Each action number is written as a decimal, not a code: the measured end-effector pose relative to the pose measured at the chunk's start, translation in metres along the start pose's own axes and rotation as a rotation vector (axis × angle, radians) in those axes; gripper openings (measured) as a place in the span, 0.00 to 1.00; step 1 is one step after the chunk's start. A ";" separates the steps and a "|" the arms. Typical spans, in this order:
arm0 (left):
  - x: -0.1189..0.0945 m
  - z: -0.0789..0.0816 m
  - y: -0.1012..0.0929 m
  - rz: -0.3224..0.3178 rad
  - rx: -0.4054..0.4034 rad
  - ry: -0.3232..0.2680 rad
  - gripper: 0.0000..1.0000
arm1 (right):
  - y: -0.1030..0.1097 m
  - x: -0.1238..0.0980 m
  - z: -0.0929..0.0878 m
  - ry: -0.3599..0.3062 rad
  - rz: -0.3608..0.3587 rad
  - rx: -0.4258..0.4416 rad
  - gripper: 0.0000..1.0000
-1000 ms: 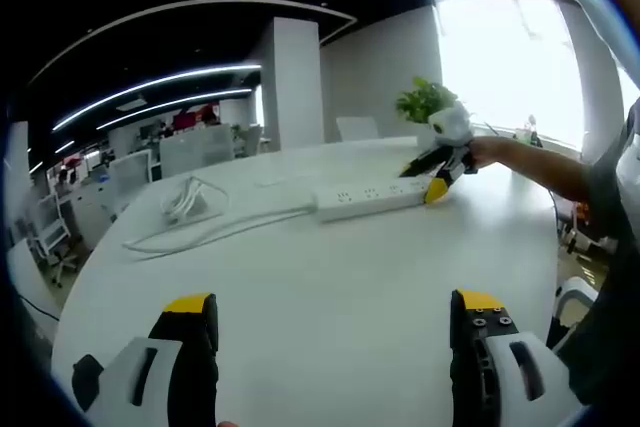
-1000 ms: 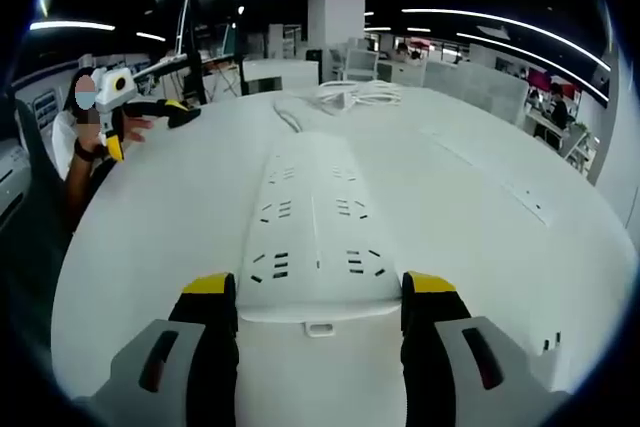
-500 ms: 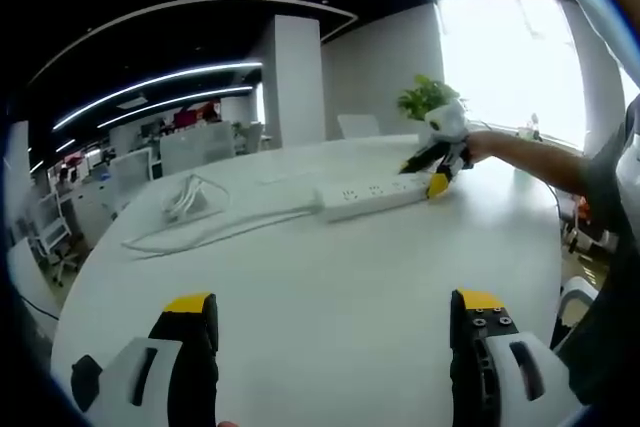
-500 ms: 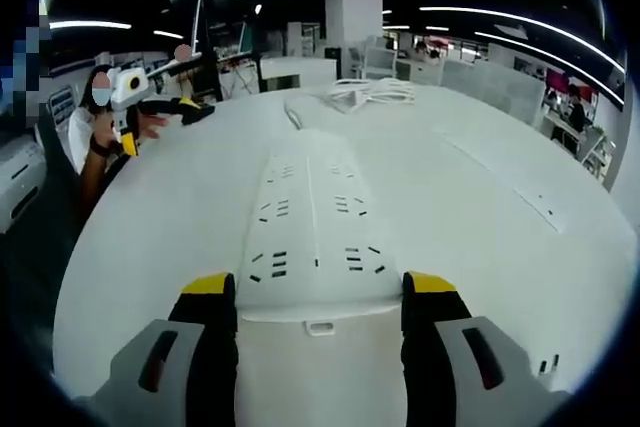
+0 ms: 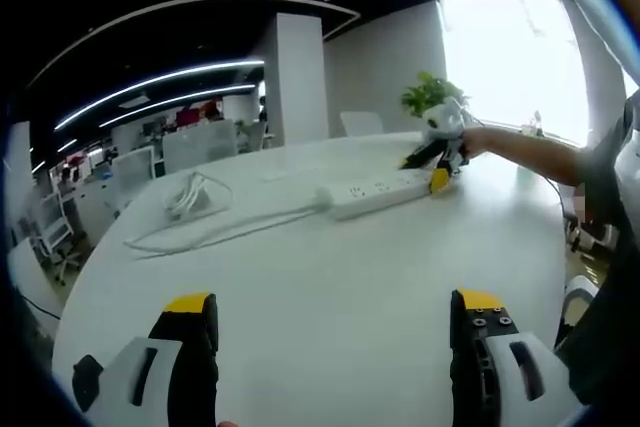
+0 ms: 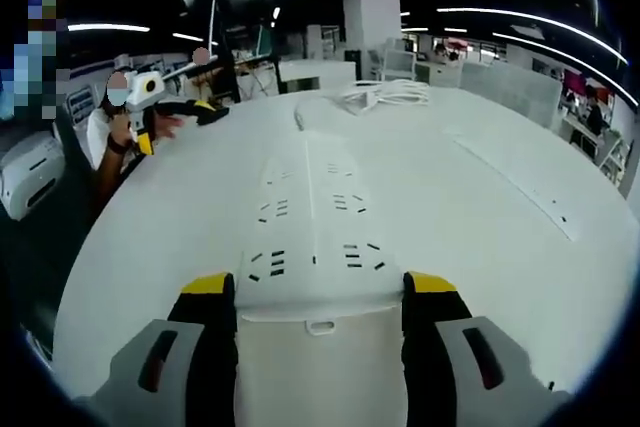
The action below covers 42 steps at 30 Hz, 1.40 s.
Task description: Straighten the power strip on the desk, plug the charger into it
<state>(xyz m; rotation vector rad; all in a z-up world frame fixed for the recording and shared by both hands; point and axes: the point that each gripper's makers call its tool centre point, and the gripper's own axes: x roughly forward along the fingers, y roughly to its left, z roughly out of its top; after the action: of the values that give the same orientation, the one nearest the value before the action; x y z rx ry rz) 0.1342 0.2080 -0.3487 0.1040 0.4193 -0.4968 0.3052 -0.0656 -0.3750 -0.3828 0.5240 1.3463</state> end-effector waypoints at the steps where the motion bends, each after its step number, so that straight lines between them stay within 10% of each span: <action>1: 0.000 0.000 0.000 0.000 -0.001 0.000 0.99 | -0.001 0.000 0.000 0.001 0.005 -0.003 0.66; 42: 0.009 0.004 0.000 0.009 0.022 0.020 0.99 | -0.021 0.003 0.002 0.018 0.120 -0.080 0.66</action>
<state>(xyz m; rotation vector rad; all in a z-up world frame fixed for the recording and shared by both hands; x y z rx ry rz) 0.1429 0.2031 -0.3483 0.1325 0.4333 -0.4924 0.3265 -0.0662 -0.3760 -0.4350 0.5155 1.4838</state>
